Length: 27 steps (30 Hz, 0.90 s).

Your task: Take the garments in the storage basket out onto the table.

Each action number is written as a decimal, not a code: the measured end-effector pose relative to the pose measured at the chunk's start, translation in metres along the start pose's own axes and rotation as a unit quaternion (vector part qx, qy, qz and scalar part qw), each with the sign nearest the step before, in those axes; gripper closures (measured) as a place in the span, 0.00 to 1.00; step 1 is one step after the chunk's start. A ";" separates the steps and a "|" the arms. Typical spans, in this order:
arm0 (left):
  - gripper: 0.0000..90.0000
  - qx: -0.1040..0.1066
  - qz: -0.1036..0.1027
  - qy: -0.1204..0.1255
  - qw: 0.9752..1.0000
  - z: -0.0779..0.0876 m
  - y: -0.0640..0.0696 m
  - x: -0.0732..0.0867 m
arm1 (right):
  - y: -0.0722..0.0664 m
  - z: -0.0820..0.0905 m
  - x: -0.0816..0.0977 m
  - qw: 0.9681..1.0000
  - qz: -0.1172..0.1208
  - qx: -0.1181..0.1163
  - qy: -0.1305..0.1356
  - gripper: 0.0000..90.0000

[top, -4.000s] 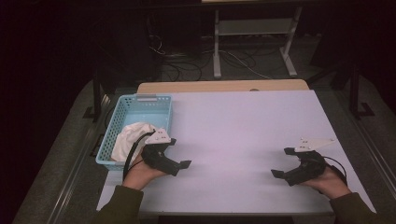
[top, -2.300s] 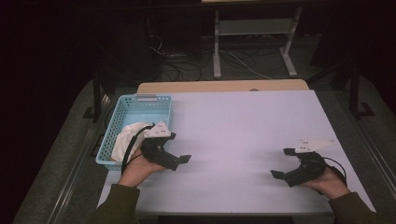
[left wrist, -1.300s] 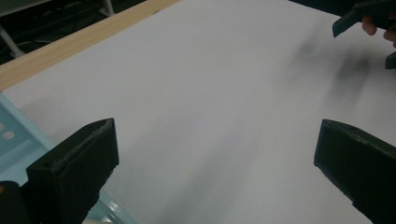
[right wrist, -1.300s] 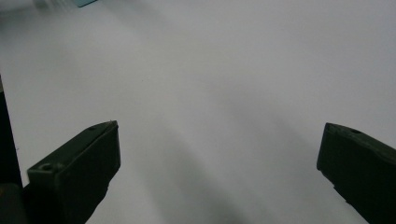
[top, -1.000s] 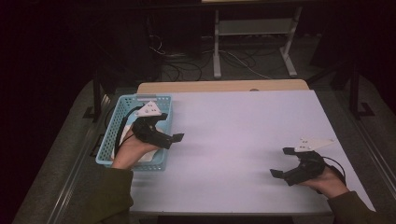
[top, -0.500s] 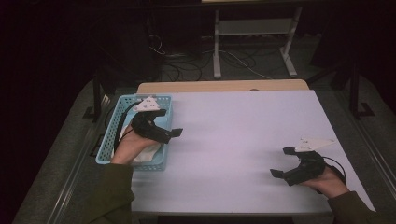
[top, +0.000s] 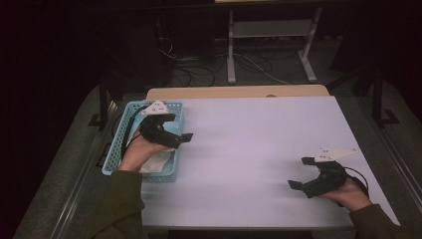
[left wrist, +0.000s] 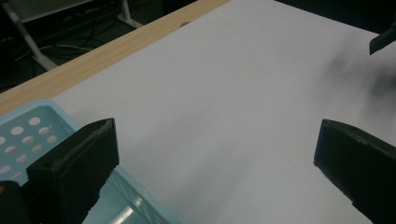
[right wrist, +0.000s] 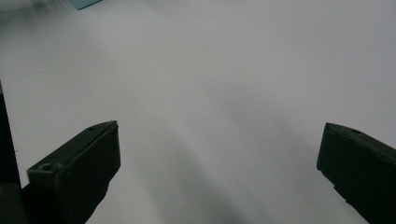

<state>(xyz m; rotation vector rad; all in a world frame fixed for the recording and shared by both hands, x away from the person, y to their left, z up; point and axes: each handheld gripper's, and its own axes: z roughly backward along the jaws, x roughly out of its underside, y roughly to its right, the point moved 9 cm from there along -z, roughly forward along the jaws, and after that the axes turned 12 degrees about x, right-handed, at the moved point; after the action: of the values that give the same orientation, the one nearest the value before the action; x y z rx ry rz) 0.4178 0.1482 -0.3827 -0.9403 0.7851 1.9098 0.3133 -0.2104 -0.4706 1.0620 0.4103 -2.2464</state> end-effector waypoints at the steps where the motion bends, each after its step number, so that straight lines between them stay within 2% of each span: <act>1: 0.00 -0.001 -0.001 -0.004 1.000 0.001 -0.001 -0.001 | 0.000 0.000 0.000 1.000 0.000 0.000 0.000 0.00; 6: 0.00 0.001 -0.001 -0.001 1.000 0.003 -0.003 -0.003 | 0.000 0.000 0.000 1.000 0.000 0.000 0.000 0.00; 27: 0.00 -0.021 0.014 0.013 1.000 0.019 -0.022 0.004 | 0.000 0.000 0.000 1.000 0.001 -0.002 0.000 0.00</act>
<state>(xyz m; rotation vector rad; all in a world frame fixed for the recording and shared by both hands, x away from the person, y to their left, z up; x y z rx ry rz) 0.4303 0.1748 -0.3798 -0.9861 0.7785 1.9485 0.3129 -0.2108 -0.4708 1.0590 0.4140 -2.2428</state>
